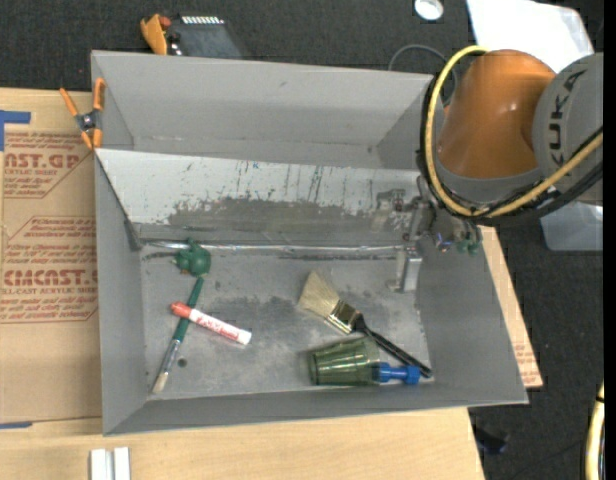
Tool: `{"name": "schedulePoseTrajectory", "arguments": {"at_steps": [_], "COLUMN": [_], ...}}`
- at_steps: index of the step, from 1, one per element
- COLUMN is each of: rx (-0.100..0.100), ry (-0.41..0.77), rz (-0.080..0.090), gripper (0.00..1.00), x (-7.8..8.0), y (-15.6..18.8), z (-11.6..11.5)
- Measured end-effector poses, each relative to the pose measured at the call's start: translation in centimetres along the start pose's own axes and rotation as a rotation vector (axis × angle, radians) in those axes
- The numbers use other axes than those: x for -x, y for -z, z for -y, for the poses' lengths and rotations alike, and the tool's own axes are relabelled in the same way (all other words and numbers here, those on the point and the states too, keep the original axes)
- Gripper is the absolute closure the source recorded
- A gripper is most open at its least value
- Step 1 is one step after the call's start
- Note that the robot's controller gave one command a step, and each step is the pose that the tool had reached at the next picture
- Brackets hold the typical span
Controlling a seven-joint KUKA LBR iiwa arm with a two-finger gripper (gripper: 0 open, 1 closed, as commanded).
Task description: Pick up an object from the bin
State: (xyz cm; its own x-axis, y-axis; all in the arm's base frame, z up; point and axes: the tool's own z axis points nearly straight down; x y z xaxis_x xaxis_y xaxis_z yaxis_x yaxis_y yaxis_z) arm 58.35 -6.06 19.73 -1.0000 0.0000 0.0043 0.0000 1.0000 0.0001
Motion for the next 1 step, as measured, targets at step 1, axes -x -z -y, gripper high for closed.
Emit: {"name": "schedulePoseTrajectory", "arguments": {"at_steps": [1], "rx": [-0.001], "ry": [0.000], "rz": [0.007], "gripper": [0.00], "x": [0.16], "y": [0.33], "z": [-0.01]}}
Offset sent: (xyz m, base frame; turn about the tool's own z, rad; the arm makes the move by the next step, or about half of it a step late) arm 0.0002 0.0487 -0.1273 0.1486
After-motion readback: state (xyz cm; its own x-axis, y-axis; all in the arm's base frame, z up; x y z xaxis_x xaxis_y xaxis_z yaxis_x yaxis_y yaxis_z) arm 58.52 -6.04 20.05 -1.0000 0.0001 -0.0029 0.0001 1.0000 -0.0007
